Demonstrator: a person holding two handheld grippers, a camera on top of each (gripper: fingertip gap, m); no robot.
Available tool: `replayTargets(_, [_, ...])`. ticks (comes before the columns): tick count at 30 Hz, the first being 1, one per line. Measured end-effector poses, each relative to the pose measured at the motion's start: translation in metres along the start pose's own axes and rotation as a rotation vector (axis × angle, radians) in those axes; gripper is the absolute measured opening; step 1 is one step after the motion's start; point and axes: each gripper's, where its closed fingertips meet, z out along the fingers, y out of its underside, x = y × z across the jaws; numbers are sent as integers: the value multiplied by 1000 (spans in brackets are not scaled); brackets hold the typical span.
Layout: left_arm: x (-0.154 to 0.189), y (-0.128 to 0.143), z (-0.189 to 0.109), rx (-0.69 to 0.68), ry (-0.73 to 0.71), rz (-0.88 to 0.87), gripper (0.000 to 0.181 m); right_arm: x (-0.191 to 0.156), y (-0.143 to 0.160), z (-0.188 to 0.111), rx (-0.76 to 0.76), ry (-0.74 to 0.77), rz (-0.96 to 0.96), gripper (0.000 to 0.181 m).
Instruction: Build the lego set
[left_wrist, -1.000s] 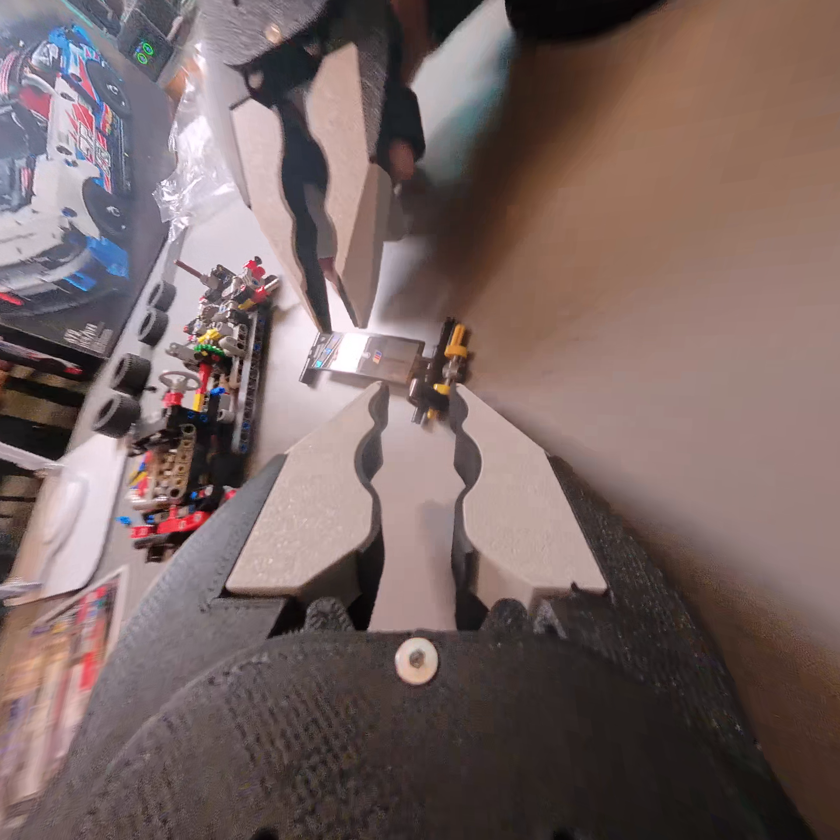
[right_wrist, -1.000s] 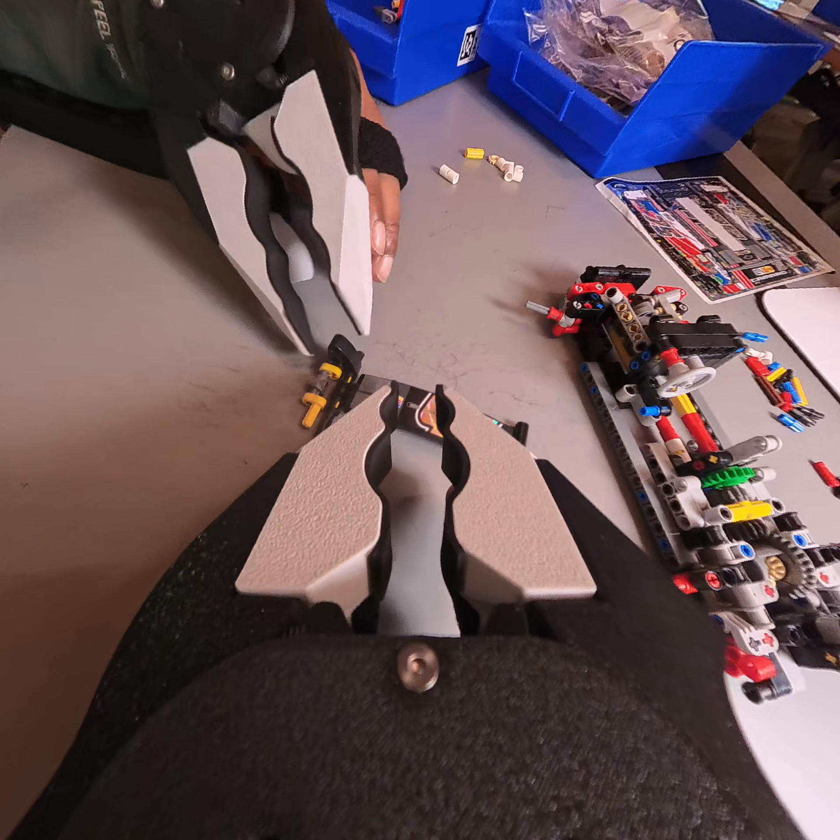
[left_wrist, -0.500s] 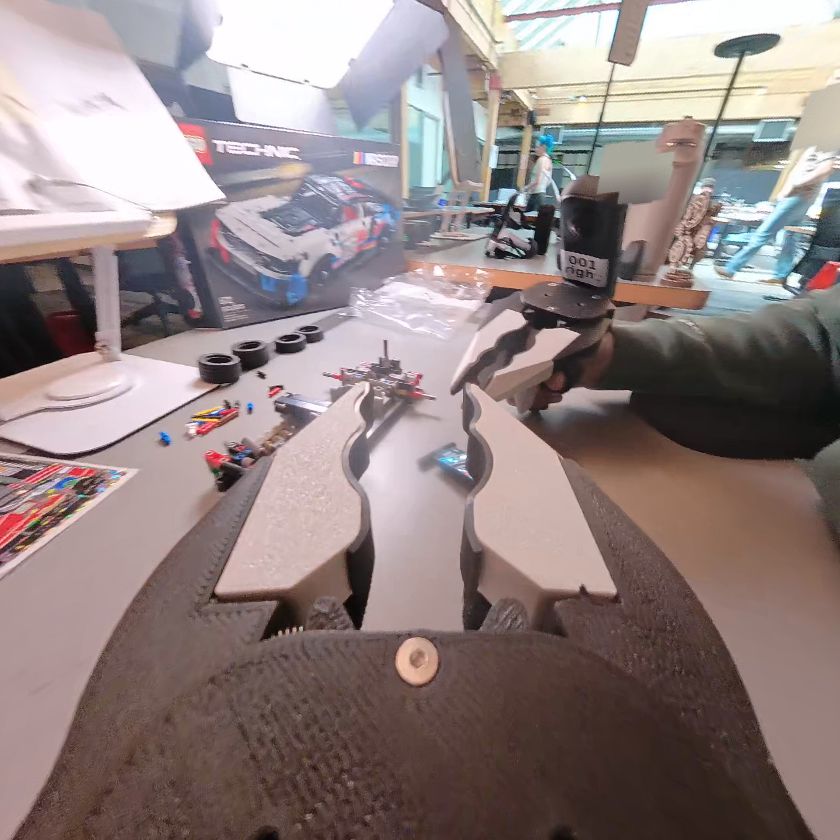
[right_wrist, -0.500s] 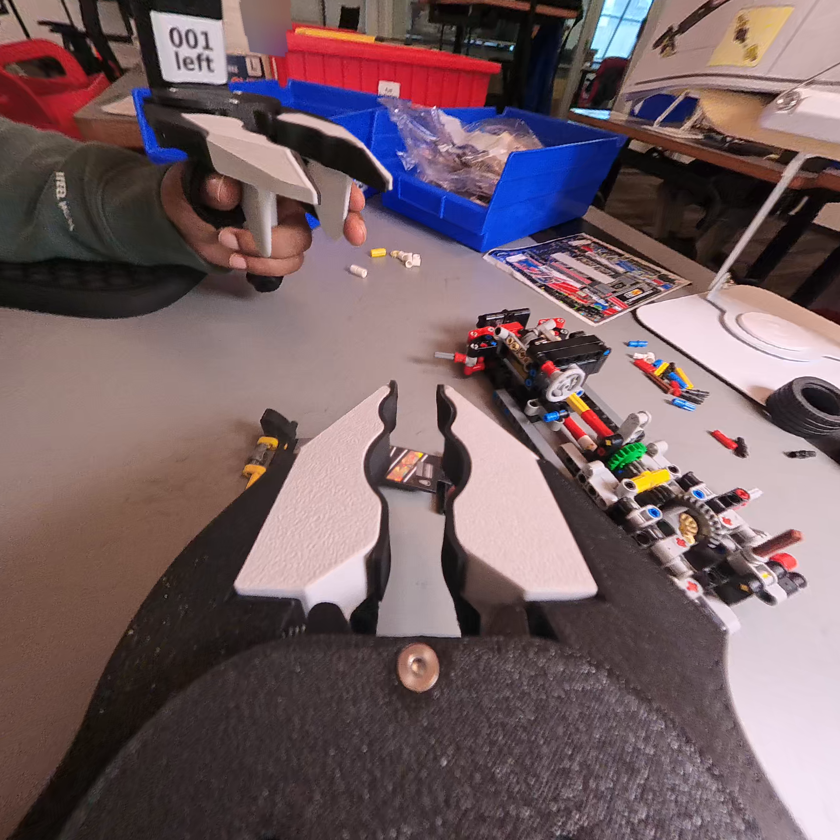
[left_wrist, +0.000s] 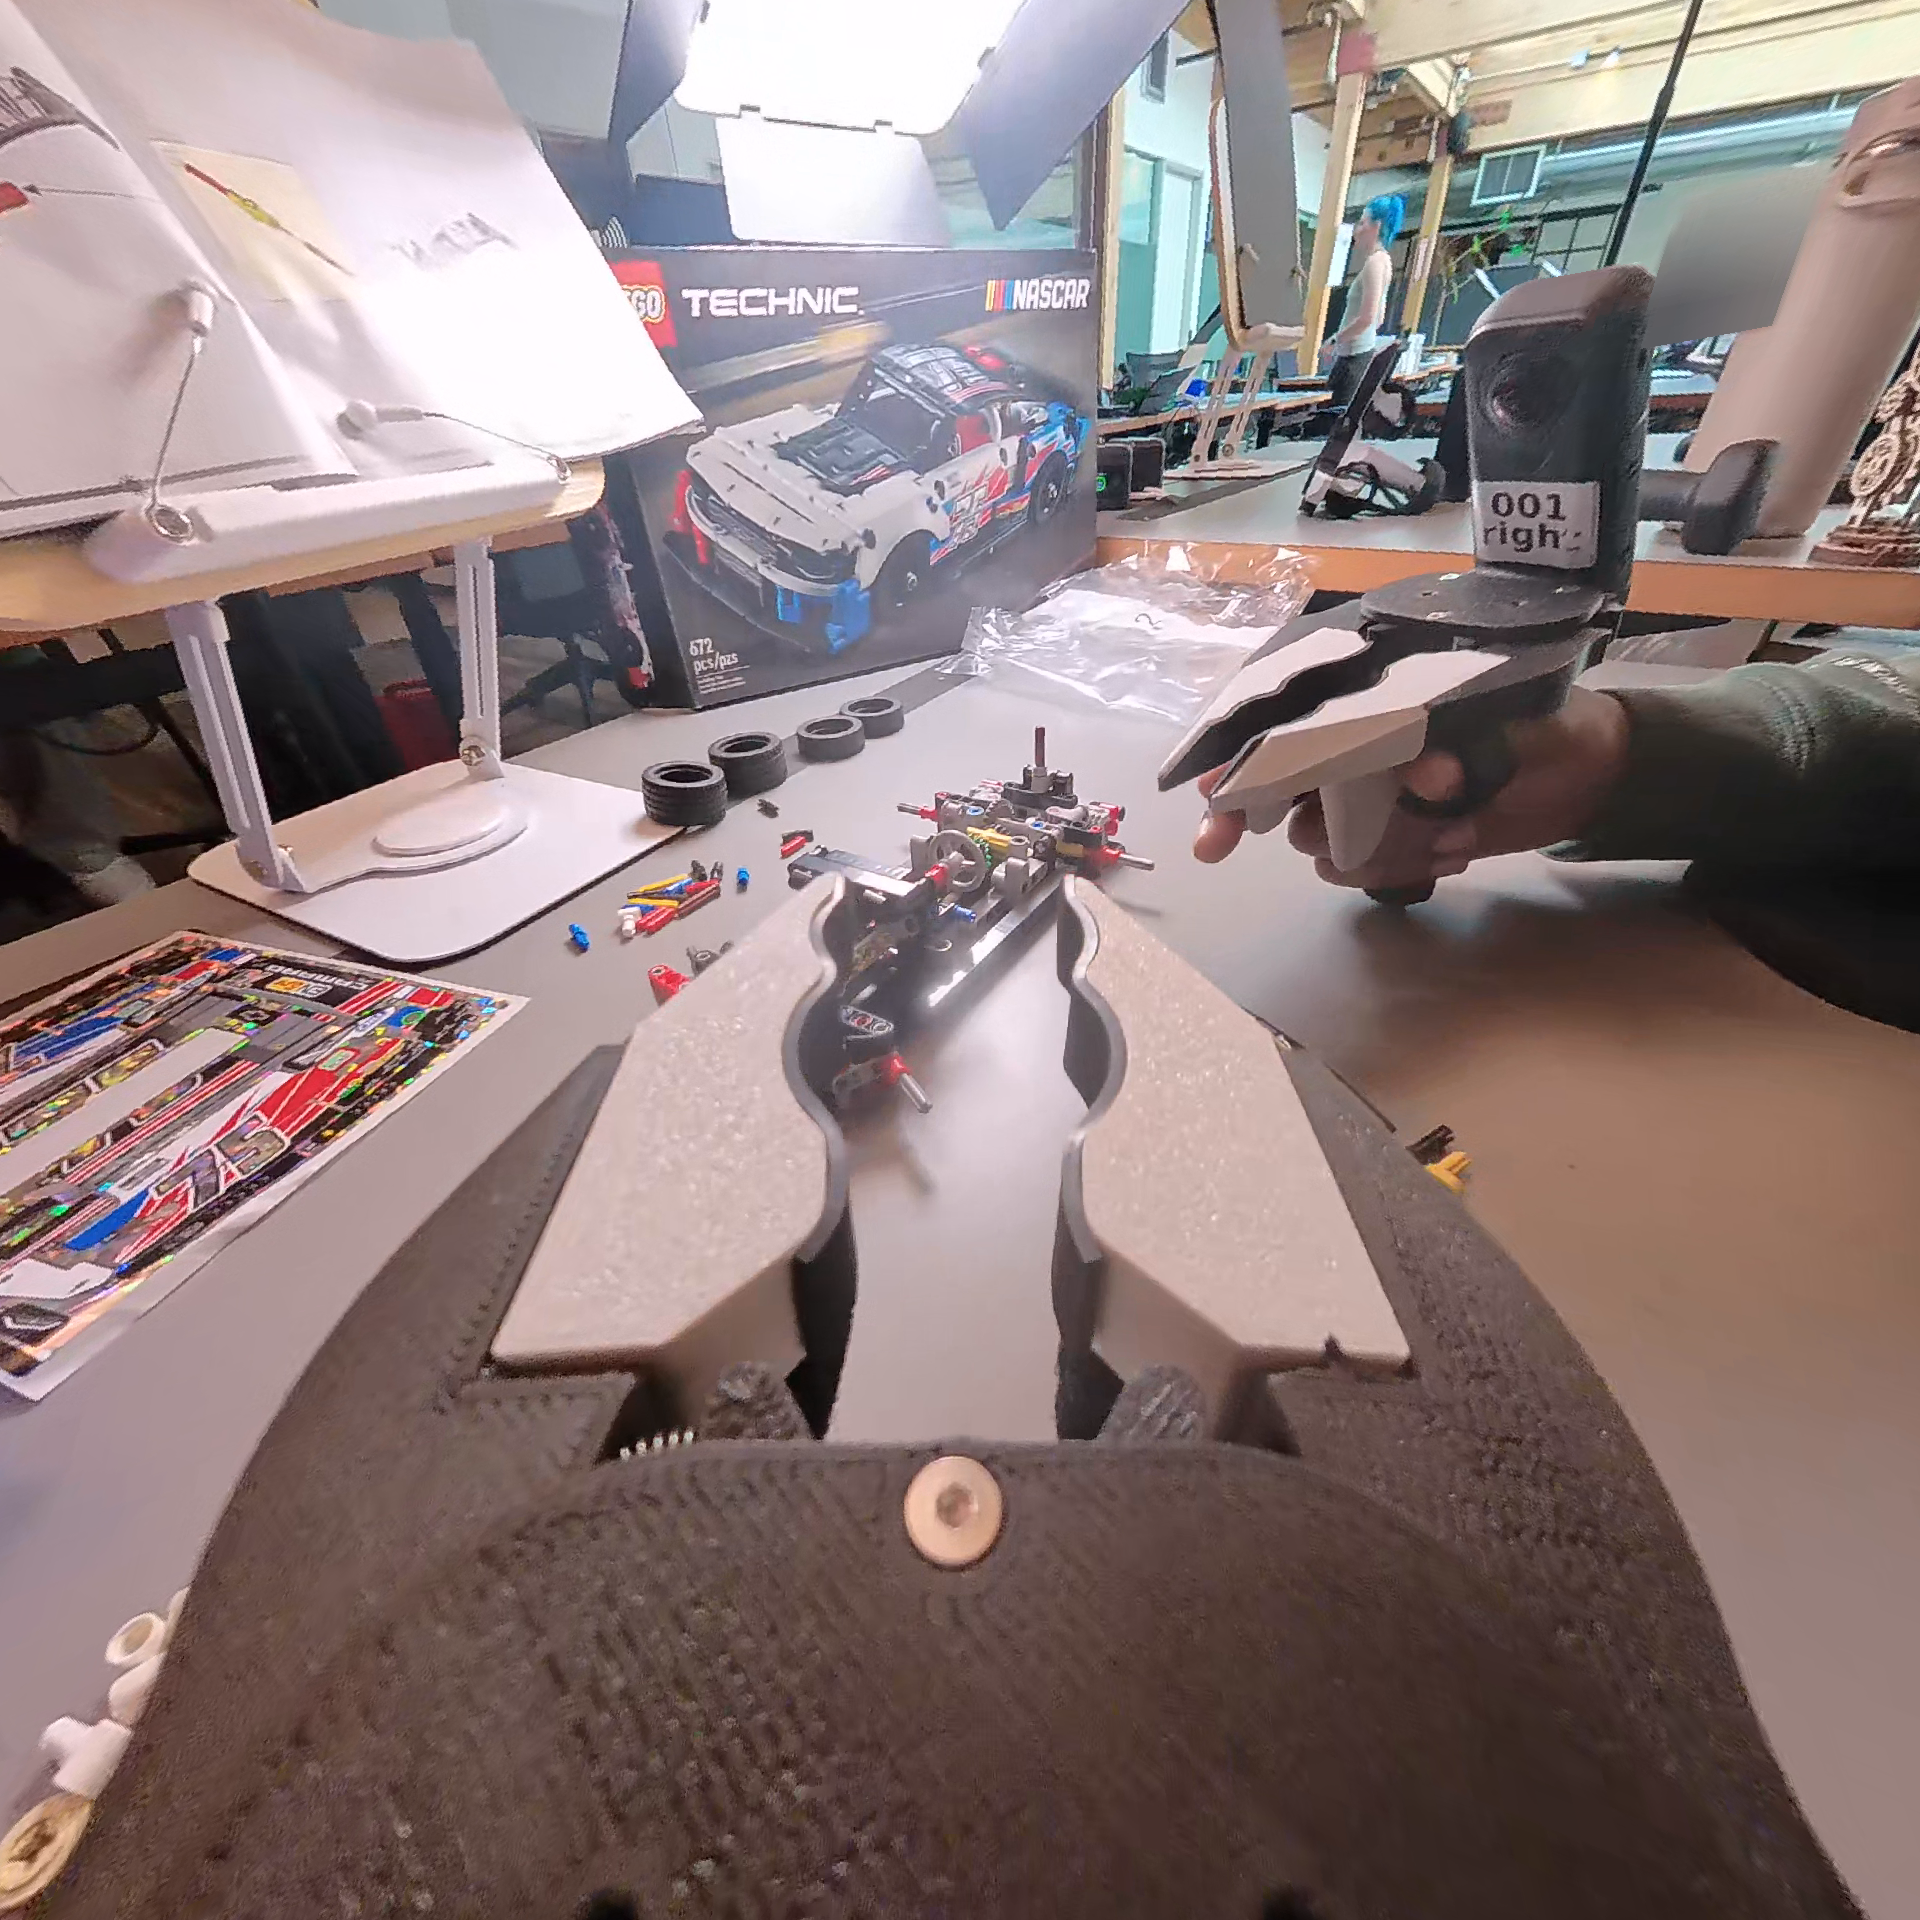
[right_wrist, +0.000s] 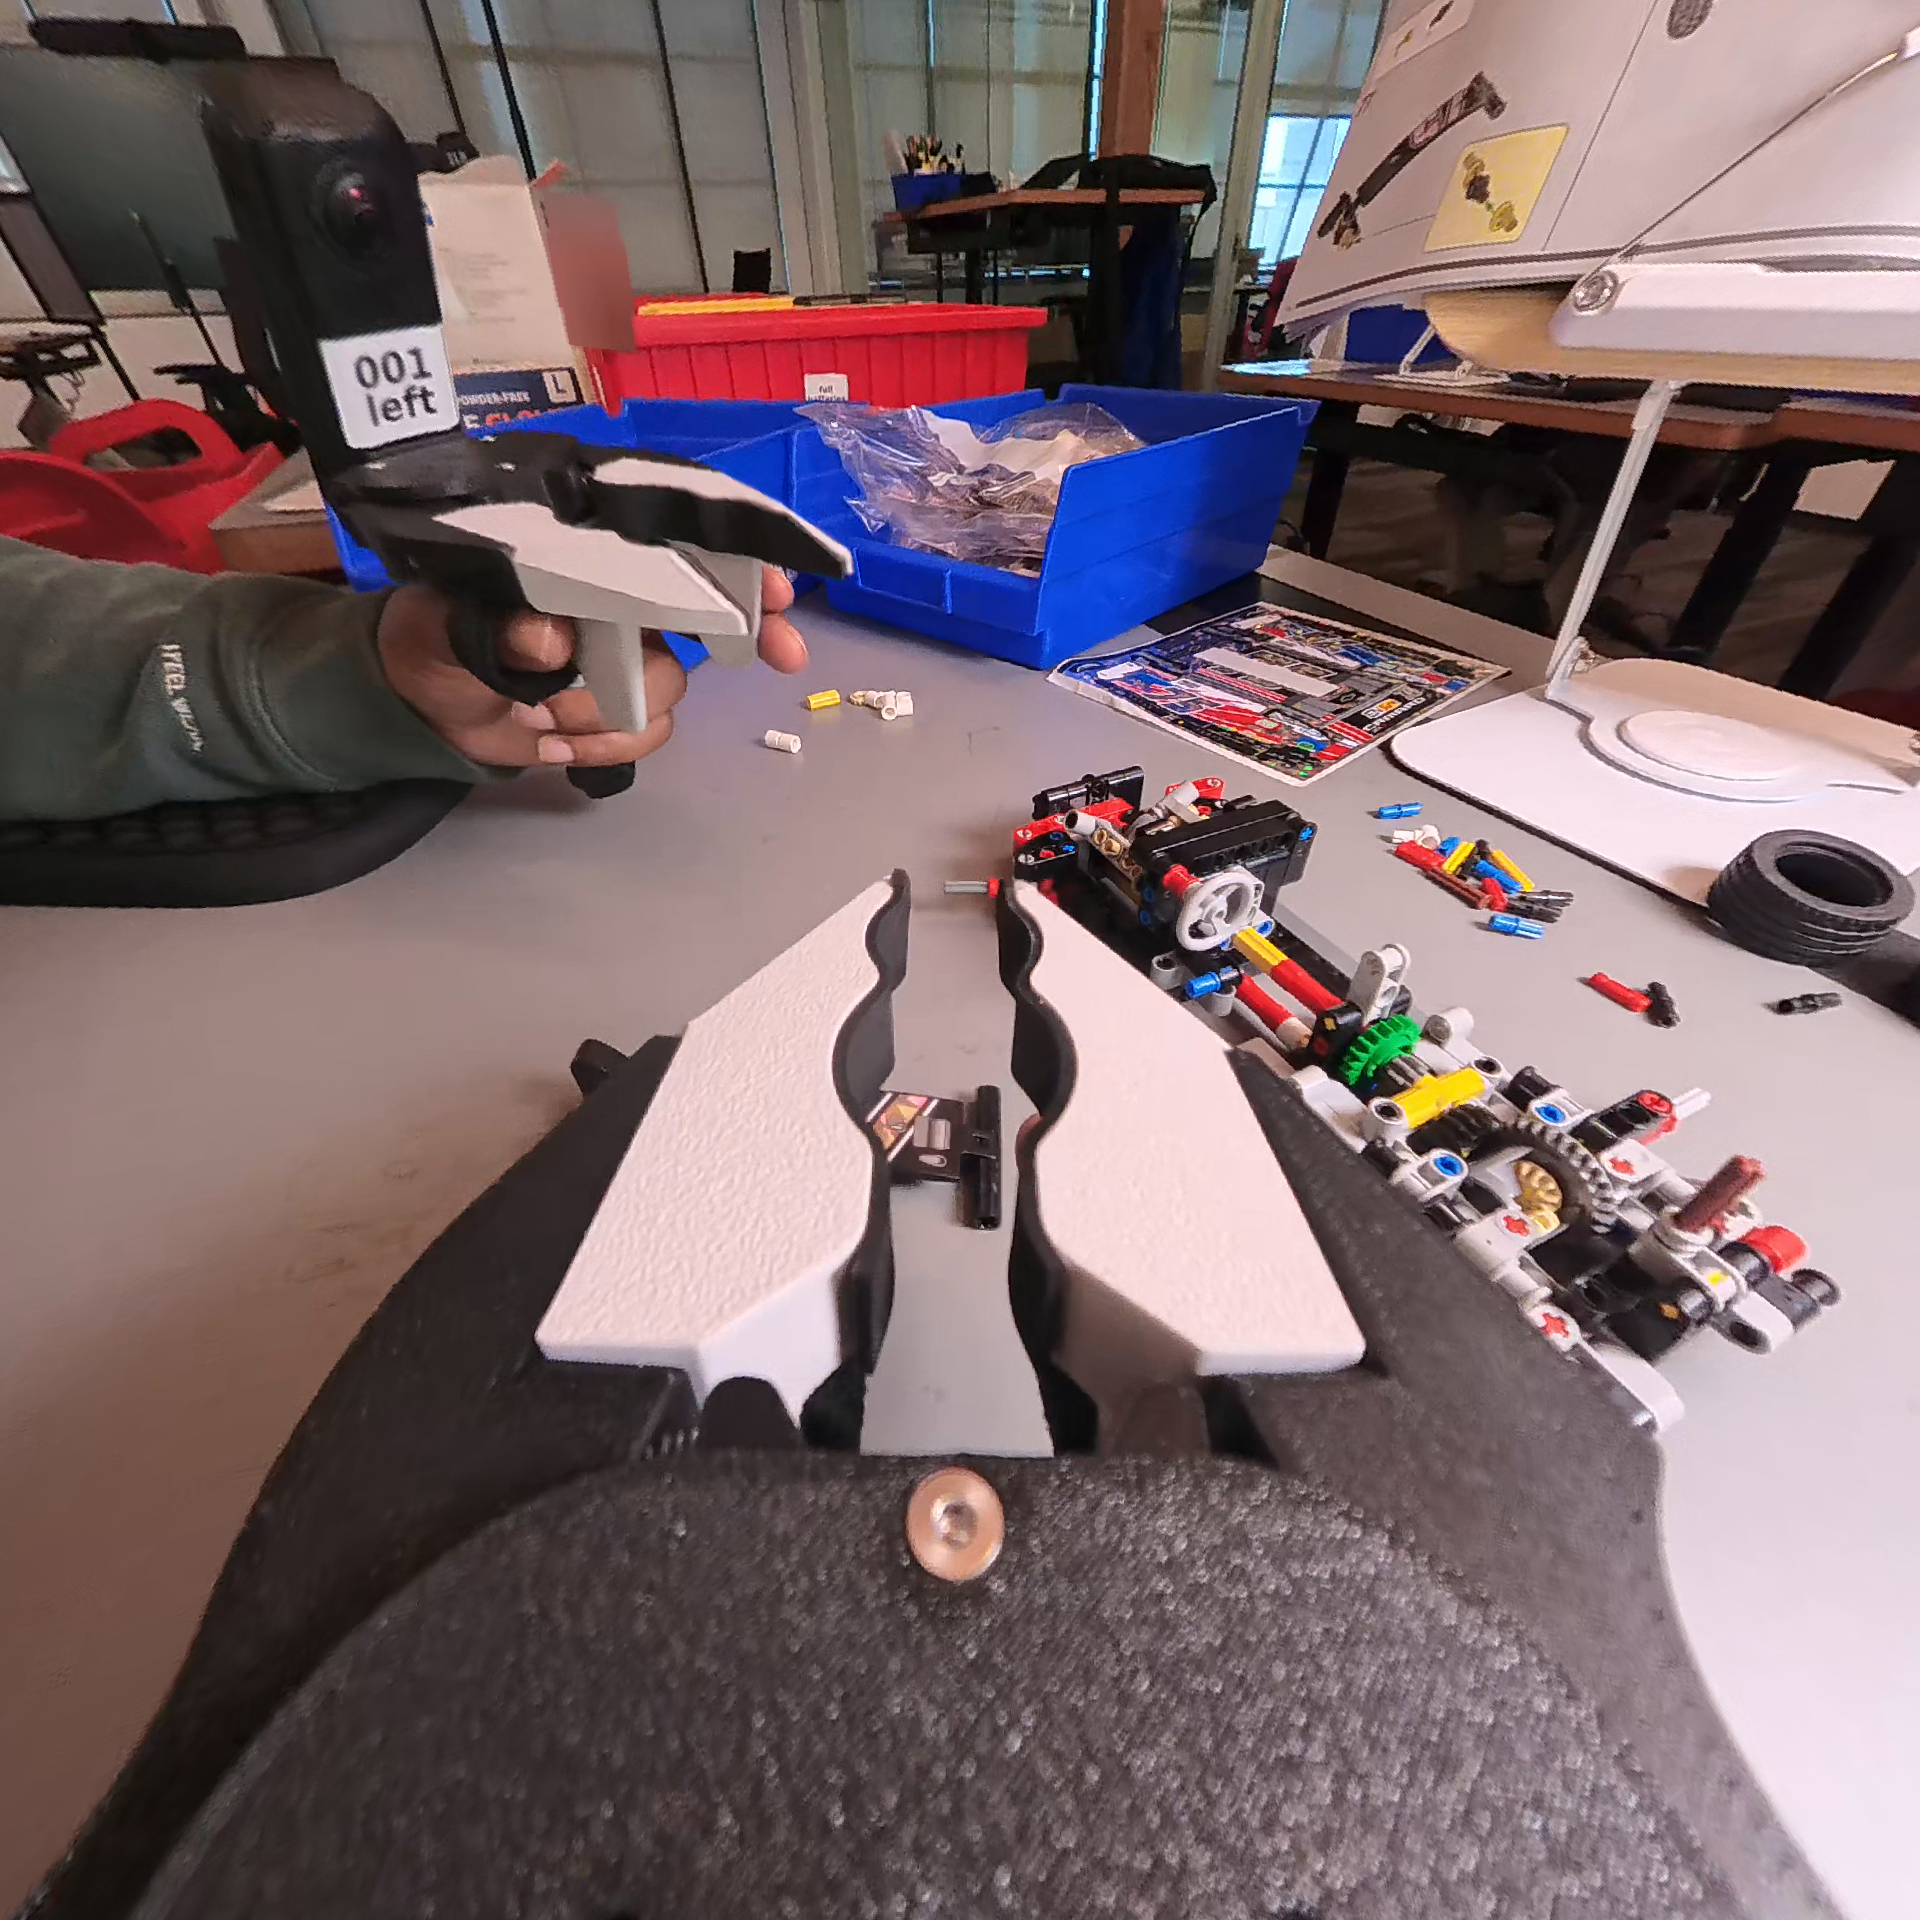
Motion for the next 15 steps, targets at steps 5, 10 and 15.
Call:
replayTargets(5, [1, 5, 1, -33, -12, 32, 36, -12, 10, 2, -79, -63, -63, 17])
replayTargets(10, [1, 11, 3, -59, -26, 67, 34, -31, 42, 5, -367, -268, -302, 34])
replayTargets(15, [3, 19, 6, -93, -20, 90, 33, -46, 68, 8, -679, -509, -502, 62])
